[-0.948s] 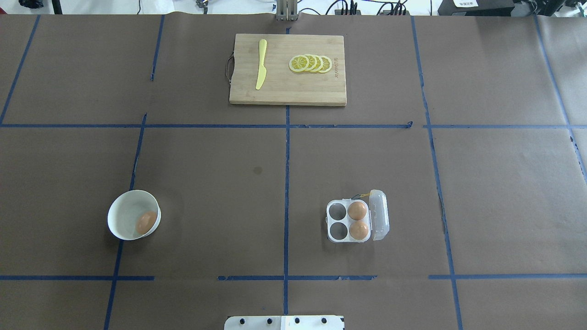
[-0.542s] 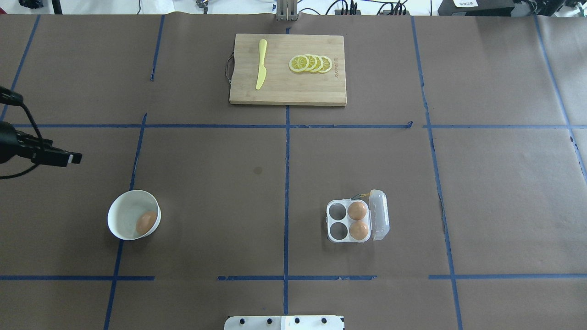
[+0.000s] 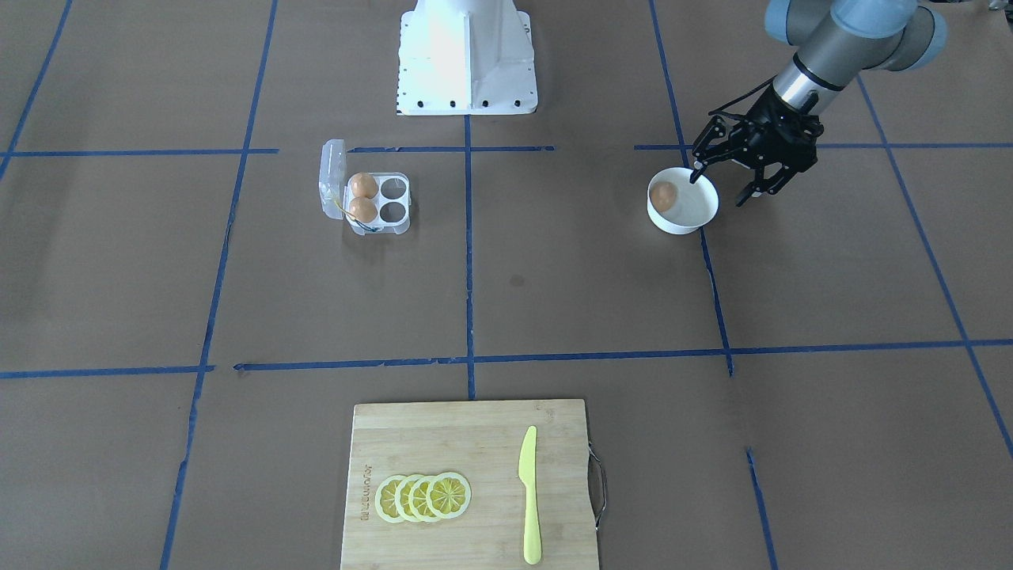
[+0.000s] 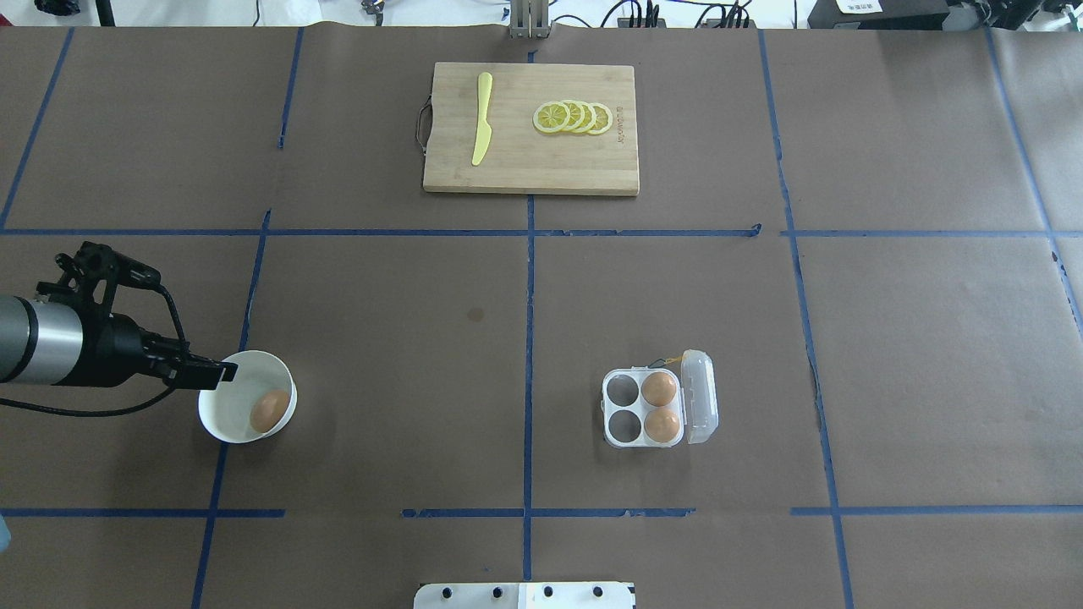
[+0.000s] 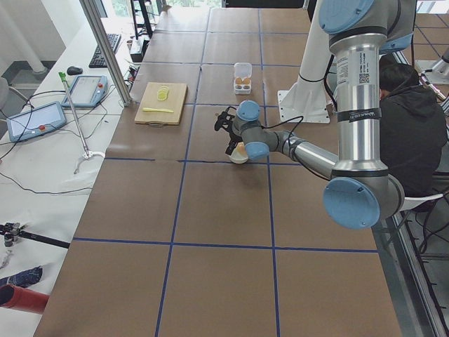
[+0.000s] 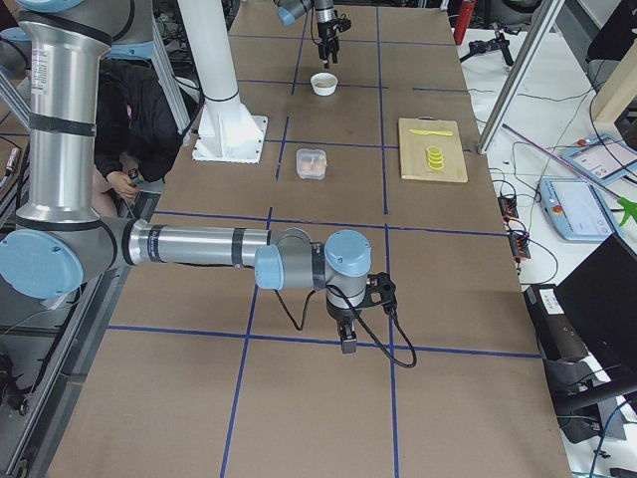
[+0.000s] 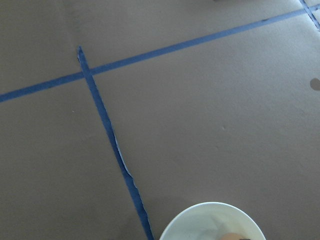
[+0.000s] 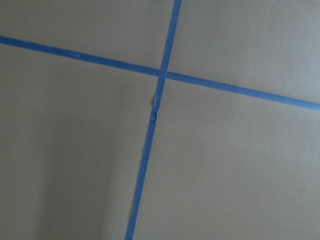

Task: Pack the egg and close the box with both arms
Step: 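Move the left gripper over the white bowl and lower toward the egg, then close the left gripper on the brown egg in the bowl, then lift the egg with the left gripper and carry it to the egg box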

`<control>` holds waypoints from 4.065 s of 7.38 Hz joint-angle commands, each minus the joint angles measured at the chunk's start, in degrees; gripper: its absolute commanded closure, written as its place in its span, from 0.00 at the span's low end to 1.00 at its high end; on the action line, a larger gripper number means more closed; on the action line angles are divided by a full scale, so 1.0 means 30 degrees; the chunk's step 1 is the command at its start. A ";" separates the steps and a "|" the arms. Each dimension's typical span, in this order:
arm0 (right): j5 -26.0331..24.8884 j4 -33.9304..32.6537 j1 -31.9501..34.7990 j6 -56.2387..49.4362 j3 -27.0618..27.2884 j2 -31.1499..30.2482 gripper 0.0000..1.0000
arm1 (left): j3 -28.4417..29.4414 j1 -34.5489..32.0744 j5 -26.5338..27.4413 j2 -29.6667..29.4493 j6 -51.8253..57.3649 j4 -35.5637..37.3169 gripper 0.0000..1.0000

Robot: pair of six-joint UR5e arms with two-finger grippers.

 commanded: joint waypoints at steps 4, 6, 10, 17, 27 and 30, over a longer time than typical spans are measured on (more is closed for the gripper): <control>0.0000 0.0019 0.0000 -0.0025 0.0019 -0.0061 0.00 | 0.1320 0.2306 0.1794 -0.1162 -0.2686 0.0016 0.28; 0.0000 0.0019 0.0000 -0.0025 0.0048 -0.0061 0.00 | 0.1997 0.2306 0.1823 -0.1751 -0.2716 0.0016 0.28; 0.0000 0.0019 0.0000 -0.0025 0.0048 -0.0061 0.00 | 0.2204 0.2859 0.1968 -0.1695 -0.2716 0.0016 0.28; 0.0000 0.0019 0.0000 -0.0025 0.0048 -0.0061 0.00 | 0.1826 0.2951 0.2205 -0.1841 -0.2482 0.0016 0.99; 0.0000 0.0018 0.0000 0.0005 0.0019 -0.0061 0.00 | 0.4246 0.4160 0.6051 -1.0392 0.2782 -0.4096 1.00; 0.0000 -0.0011 0.0000 0.0034 -0.0010 -0.0061 0.00 | 0.9366 0.6342 0.8088 -1.3486 0.5810 -0.9442 1.00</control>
